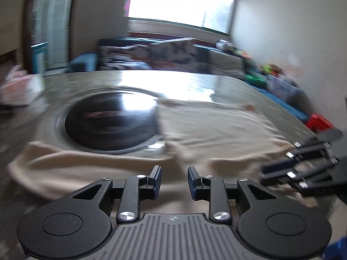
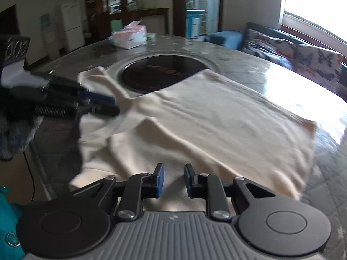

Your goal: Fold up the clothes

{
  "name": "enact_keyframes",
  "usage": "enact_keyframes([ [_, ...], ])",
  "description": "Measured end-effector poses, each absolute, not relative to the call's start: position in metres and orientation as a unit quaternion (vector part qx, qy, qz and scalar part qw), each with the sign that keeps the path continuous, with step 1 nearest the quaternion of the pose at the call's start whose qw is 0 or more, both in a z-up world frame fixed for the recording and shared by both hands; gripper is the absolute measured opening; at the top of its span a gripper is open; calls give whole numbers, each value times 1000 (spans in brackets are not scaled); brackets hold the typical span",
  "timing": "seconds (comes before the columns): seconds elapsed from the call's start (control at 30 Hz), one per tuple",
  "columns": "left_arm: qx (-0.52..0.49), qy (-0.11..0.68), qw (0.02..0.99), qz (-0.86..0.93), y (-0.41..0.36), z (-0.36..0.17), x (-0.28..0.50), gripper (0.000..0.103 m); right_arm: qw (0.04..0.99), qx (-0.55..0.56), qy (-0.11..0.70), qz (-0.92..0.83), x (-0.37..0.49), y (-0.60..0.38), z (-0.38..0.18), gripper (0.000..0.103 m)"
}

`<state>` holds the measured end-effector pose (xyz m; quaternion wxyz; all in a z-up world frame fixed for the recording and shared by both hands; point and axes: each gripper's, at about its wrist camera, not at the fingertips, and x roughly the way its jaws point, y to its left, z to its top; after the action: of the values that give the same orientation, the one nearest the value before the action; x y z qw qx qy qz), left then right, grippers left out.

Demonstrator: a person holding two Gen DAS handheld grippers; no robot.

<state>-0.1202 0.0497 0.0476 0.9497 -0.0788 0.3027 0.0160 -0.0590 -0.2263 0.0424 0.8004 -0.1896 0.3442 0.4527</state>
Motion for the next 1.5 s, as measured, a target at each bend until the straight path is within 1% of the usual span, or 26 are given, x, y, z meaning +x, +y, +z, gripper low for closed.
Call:
enact_keyframes([
  [0.17, -107, 297, 942, 114, 98, 50, -139, 30, 783, -208, 333, 483, -71, -200, 42, 21],
  [0.23, -115, 292, 936, 157, 116, 50, -145, 36, 775, -217, 329, 493, -75, -189, 41, 21],
  [0.47, -154, 291, 911, 250, 162, 41, -151, 39, 770, -228, 319, 503, -81, -172, 43, 22],
  [0.5, -157, 290, 908, 259, 166, 40, -150, 41, 771, -228, 319, 501, -81, -173, 44, 24],
  [0.53, -161, 291, 904, 268, 171, 38, -148, 41, 772, -227, 318, 500, -81, -173, 45, 25],
  [0.7, -186, 293, 893, 285, 190, 31, -141, 40, 777, -226, 314, 497, -83, -179, 53, 26],
  [0.77, -183, 294, 894, 285, 190, 32, -139, 39, 780, -223, 312, 494, -84, -182, 56, 26],
  [0.8, -182, 294, 894, 285, 190, 32, -138, 34, 783, -221, 311, 492, -83, -184, 58, 26],
  [0.83, -180, 294, 895, 283, 190, 31, -137, 21, 785, -218, 309, 490, -83, -187, 60, 26],
  [0.93, -188, 289, 895, 281, 190, 32, -137, 7, 794, -209, 305, 482, -82, -195, 65, 26],
  [1.03, -201, 265, 906, 263, 181, 48, -143, 5, 804, -198, 302, 472, -82, -206, 69, 26],
  [1.17, -190, 234, 930, 210, 151, 81, -143, 5, 820, -181, 299, 453, -79, -225, 73, 26],
  [1.33, -163, 203, 960, 108, 91, 118, -136, 5, 839, -152, 300, 427, -74, -251, 76, 26],
  [1.5, -133, 202, 970, 2, 26, 131, -121, 5, 856, -128, 298, 403, -72, -278, 76, 26],
])
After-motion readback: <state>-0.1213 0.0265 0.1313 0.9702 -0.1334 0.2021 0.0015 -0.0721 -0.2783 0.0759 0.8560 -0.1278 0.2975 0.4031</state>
